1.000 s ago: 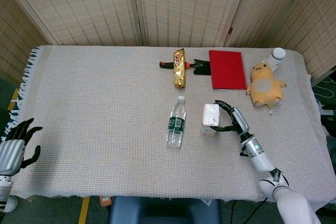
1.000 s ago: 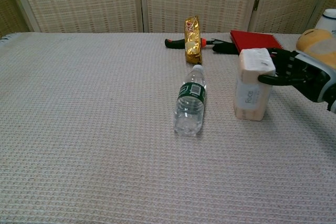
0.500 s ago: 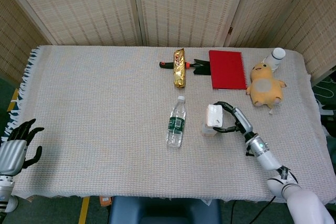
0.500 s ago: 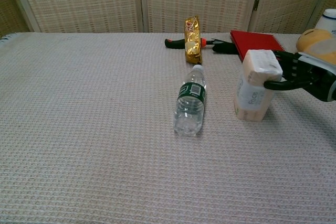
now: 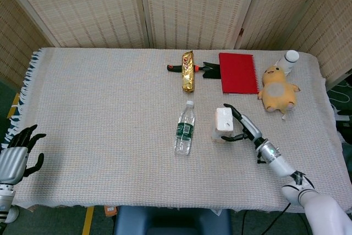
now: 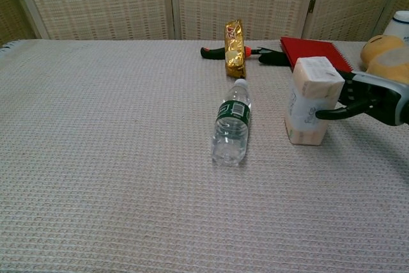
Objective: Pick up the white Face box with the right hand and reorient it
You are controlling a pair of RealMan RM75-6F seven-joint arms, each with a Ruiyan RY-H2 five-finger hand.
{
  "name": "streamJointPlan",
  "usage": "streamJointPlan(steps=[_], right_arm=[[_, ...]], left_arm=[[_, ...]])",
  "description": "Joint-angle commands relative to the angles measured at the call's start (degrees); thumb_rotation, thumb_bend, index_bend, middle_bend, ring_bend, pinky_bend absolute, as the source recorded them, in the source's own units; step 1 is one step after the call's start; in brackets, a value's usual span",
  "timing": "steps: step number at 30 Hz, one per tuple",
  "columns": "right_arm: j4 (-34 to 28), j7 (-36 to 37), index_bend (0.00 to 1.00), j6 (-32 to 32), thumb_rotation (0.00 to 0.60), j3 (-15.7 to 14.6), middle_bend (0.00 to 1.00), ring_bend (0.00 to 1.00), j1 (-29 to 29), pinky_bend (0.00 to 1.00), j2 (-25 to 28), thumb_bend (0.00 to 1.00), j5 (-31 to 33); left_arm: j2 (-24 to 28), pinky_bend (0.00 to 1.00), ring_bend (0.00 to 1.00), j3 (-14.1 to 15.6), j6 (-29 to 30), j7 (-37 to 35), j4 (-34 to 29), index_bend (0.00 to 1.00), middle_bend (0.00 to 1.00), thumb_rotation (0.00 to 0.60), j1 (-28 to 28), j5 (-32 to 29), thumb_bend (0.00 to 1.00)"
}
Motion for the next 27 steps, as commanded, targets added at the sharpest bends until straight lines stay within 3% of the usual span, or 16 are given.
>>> streamJointPlan(steps=[1, 8, 12, 17, 22, 27], right_arm=[[-2.0, -1.9, 0.0, -0.2, 0.6, -0.2, 0.02, 0.0, 0.5, 0.0, 1.7, 0.04, -0.1], [-11.1, -9.2, 0.0, 1.8, 0.6, 1.0, 0.0, 0.0, 0.7, 0.0, 8.2, 0.02, 0.6], [-21.4, -18.0, 0.0, 2.6, 0.6, 4.5, 0.0, 0.0, 0.9, 0.0, 13.6, 0.02, 3.7], [-41.1, -40.8, 0.0, 1.1, 0.6, 8.2, 0.0, 0.0, 1.2, 0.0, 23.9, 0.01, 8.2], [-60.5, -67.3, 0.0, -2.1, 0.6, 11.8, 0.0, 0.0, 1.7, 0.0, 33.3, 0.01, 17.1], [-71.6, -82.5, 0.0, -7.7, 0.6, 13.4, 0.0, 0.0, 4.4, 0.0, 39.2, 0.01, 25.8]], left_arm=[[0.0, 0.1, 0.0, 0.0, 0.1, 0.0, 0.0, 0.21, 0.0, 0.6, 0.0, 0.1, 0.5], [0.0, 0.1, 0.0, 0.1, 0.0, 0.3, -0.2, 0.21, 0.0, 0.6, 0.0, 0.2, 0.5], [0.0, 0.1, 0.0, 0.2, 0.1, 0.5, -0.4, 0.21, 0.0, 0.6, 0.0, 0.3, 0.5], [0.1, 0.1, 0.0, 0.2, 0.2, 1.1, -0.8, 0.21, 0.0, 0.6, 0.1, 0.3, 0.5], [0.2, 0.1, 0.0, 0.1, 0.5, 1.0, -1.0, 0.21, 0.0, 0.6, 0.1, 0.4, 0.5], [0.3, 0.1, 0.0, 0.2, 0.8, 1.0, -1.3, 0.21, 0.0, 0.6, 0.2, 0.7, 0.5]])
